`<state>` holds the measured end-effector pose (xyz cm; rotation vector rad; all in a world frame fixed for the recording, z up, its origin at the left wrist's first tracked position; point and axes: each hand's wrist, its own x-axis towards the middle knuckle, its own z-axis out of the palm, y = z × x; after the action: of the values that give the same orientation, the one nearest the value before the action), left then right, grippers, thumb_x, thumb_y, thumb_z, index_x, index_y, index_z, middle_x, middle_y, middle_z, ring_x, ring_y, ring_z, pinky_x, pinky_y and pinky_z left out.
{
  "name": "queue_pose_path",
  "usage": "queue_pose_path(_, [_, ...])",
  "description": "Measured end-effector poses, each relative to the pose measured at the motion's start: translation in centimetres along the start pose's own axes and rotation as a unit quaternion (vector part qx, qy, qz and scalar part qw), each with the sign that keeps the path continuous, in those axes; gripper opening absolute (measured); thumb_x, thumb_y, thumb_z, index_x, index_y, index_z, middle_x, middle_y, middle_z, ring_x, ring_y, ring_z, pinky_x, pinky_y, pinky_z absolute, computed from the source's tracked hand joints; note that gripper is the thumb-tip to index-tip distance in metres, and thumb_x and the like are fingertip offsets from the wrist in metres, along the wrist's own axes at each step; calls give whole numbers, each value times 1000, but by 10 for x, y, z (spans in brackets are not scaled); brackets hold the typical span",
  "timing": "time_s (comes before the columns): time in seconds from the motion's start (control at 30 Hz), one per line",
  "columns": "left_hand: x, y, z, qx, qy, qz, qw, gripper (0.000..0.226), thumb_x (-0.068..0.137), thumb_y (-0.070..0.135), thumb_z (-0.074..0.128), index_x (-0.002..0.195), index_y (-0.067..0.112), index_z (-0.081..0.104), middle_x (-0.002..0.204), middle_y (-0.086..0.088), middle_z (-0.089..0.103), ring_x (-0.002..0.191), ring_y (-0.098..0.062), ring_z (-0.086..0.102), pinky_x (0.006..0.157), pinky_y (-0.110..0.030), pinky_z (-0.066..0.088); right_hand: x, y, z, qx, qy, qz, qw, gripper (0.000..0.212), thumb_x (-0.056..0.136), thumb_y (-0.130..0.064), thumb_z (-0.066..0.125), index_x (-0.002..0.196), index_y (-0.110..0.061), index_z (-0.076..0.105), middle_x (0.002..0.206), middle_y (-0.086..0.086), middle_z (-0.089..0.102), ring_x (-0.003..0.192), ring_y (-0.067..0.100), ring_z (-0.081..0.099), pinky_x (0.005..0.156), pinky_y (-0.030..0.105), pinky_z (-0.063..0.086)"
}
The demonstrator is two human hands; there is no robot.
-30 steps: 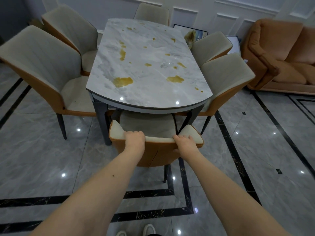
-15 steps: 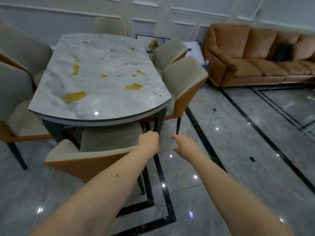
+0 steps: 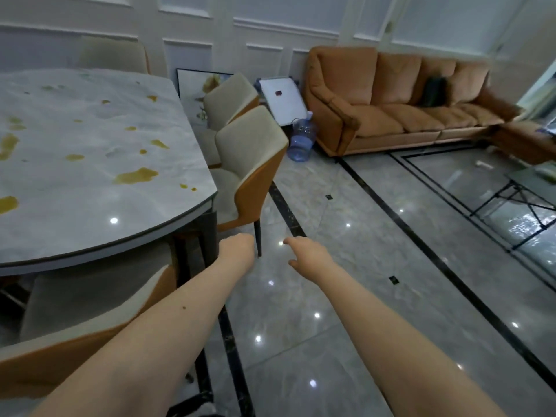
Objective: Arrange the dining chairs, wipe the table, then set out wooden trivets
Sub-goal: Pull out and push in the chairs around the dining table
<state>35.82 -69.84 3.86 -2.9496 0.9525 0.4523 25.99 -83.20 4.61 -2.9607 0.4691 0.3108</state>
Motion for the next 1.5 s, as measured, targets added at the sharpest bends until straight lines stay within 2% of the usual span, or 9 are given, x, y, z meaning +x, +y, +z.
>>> queue_pose_path(0.17, [72,43,-11,-22,17,23,999,15,93,20,52,106,14,55,108,-4,59,99,-23,59,76,-31,44,44,63,-14,-3,-6,9,1000,52,94,-21,56,142,-18,36,138,7,48,121,25,49,97,35,41])
queue_pose_path(0.47, [248,103,-50,-65,26,1,998,14,91,17,52,103,16,59,102,-1,61,93,-20,59,69,-26,46,184,164,-77,-3,-11,6,1000,45,95,-21,54,137,-14,40,133,10,53,116,29,53,93,40,46])
queue_pose_path(0.67, [336,133,-90,-95,62,-13,993,19,92,17,52,108,11,59,109,-7,62,99,-25,60,77,-29,46,260,229,-104,18,-4,4,1000,48,94,-18,55,139,-15,39,137,8,49,121,28,50,97,38,44])
queue_pose_path(0.8, [392,149,-107,-135,121,-45,982,21,91,10,50,109,5,59,109,-14,63,100,-31,60,80,-35,47,322,271,-112,30,-1,-14,999,48,94,-20,55,139,-15,41,136,9,52,120,28,51,98,38,43])
queue_pose_path(0.93, [457,163,-118,-144,169,-100,970,16,95,16,50,104,5,56,110,-13,62,102,-29,59,81,-34,45,396,310,-124,27,-12,-75,997,49,92,-22,57,138,-15,41,132,12,53,115,31,54,95,41,46])
queue_pose_path(1.07, [513,175,-131,-180,161,-202,949,25,94,21,51,113,5,51,117,-16,57,109,-32,55,84,-39,45,473,341,-144,17,-17,-154,988,52,93,-21,58,141,-18,39,136,9,50,119,27,51,95,36,43])
queue_pose_path(1.2, [541,185,-137,-175,163,-271,932,30,92,27,54,113,7,48,117,-15,57,110,-32,52,82,-36,44,540,354,-164,-27,-28,-225,974,53,92,-21,58,141,-17,38,137,9,49,118,27,52,93,34,42])
queue_pose_path(1.37, [569,169,-138,-182,119,-341,914,44,89,39,59,117,8,46,118,-13,55,111,-30,50,81,-36,44,608,330,-173,-60,-43,-304,950,52,93,-23,57,141,-17,37,137,8,49,120,27,50,96,38,43])
queue_pose_path(1.5, [606,140,-135,-230,82,-383,891,54,83,46,63,121,11,47,117,-10,57,106,-28,57,78,-35,46,663,294,-173,-70,-19,-398,914,49,92,-17,56,139,-13,39,133,11,50,118,28,48,94,35,39])
